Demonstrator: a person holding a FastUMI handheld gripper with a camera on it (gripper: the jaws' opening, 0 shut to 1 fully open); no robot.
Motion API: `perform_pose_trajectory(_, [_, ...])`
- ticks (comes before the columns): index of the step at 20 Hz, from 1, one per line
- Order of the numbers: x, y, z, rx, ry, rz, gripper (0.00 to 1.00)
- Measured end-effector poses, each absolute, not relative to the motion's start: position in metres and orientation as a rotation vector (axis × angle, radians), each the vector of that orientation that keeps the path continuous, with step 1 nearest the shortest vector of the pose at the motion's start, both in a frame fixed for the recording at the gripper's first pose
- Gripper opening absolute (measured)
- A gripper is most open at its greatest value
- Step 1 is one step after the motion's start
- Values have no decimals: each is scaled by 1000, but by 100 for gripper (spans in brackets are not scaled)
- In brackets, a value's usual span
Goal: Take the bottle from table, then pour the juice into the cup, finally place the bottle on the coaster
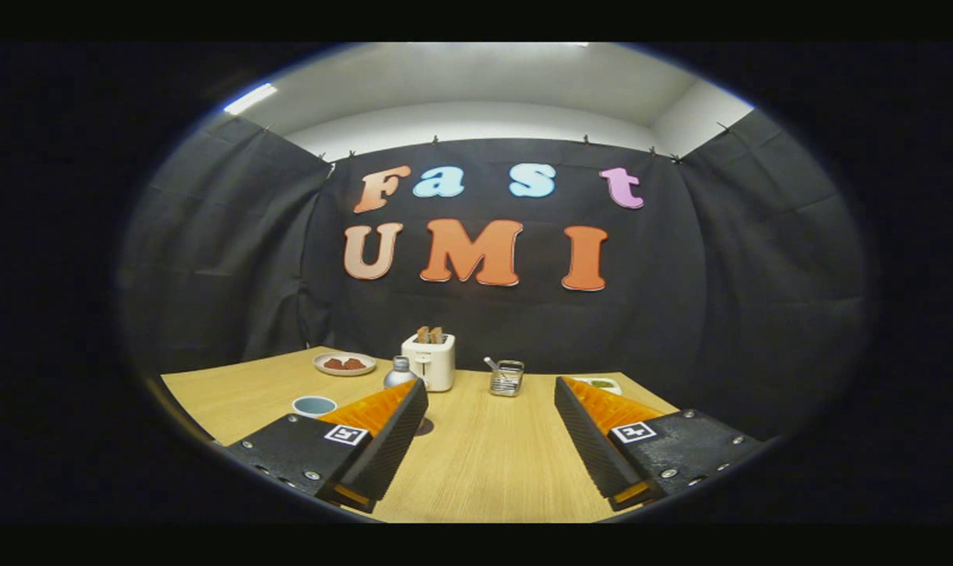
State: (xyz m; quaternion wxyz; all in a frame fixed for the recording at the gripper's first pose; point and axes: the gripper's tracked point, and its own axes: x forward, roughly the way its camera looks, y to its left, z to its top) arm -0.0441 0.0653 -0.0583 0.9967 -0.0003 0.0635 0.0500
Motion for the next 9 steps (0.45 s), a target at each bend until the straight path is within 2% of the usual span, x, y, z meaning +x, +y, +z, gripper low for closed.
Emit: perform_pose_trajectory(9, [-55,61,-38,-9,38,68,96])
